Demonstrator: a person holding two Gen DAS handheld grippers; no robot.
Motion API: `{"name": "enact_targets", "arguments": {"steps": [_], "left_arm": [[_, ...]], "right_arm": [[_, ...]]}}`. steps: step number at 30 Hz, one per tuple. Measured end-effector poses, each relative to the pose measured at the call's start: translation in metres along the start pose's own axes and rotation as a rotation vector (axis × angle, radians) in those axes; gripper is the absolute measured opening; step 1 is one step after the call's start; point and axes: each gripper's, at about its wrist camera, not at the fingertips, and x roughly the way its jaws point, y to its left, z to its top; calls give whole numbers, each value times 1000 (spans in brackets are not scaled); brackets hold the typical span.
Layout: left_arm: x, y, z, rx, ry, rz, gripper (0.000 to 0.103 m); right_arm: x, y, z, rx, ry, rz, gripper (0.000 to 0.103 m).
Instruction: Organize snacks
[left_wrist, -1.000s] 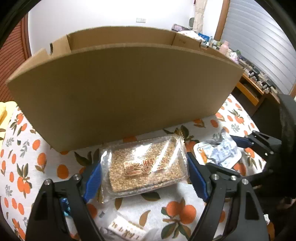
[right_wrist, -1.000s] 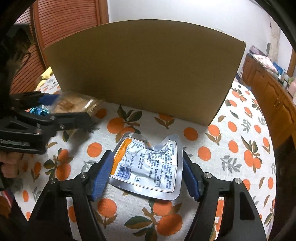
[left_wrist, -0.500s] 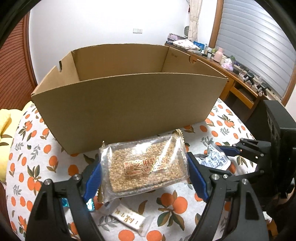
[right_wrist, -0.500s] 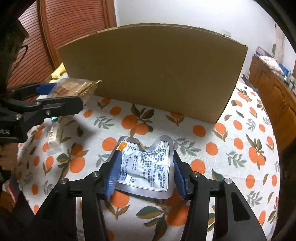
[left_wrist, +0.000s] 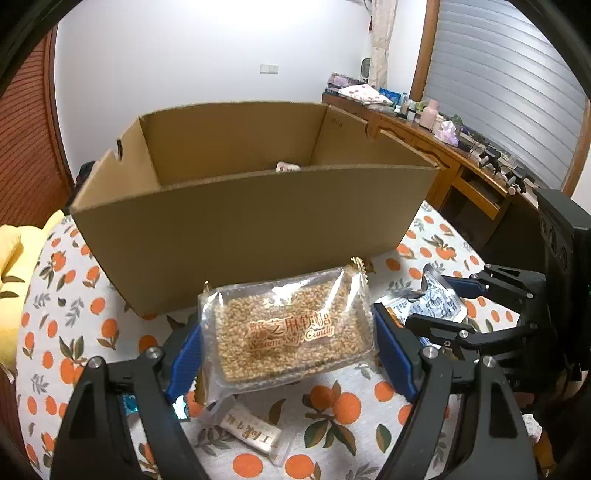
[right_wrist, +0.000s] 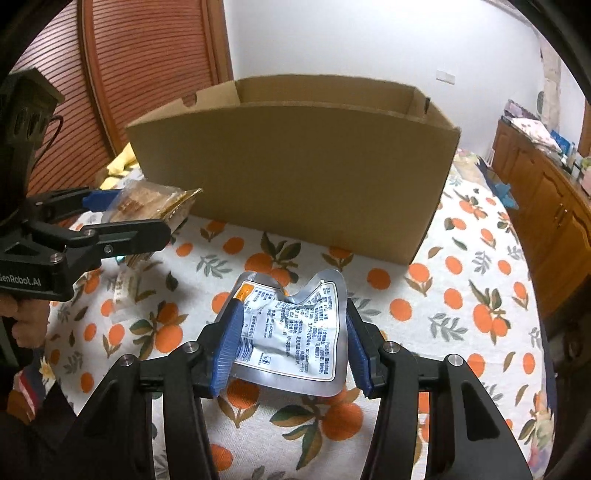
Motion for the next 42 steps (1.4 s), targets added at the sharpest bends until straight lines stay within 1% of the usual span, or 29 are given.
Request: {"name": "enact_targets", "arguments": {"steps": [11,24,32,42], "left_arm": [[-30,-3,23,27,-66,-5,82],[-43,10,59,38,-119,34,82],[-40,22,77,25,-131,53,82],[-31,36,91,7,-133,77,83]], "right_arm": [[-31,-1,21,-3,-82,-3,54],[-55,0,63,-10,-173,-9,54],[-54,1,89,-10,-201,-11,54],[-42,-1,112,6,-203,-17,54]]}}
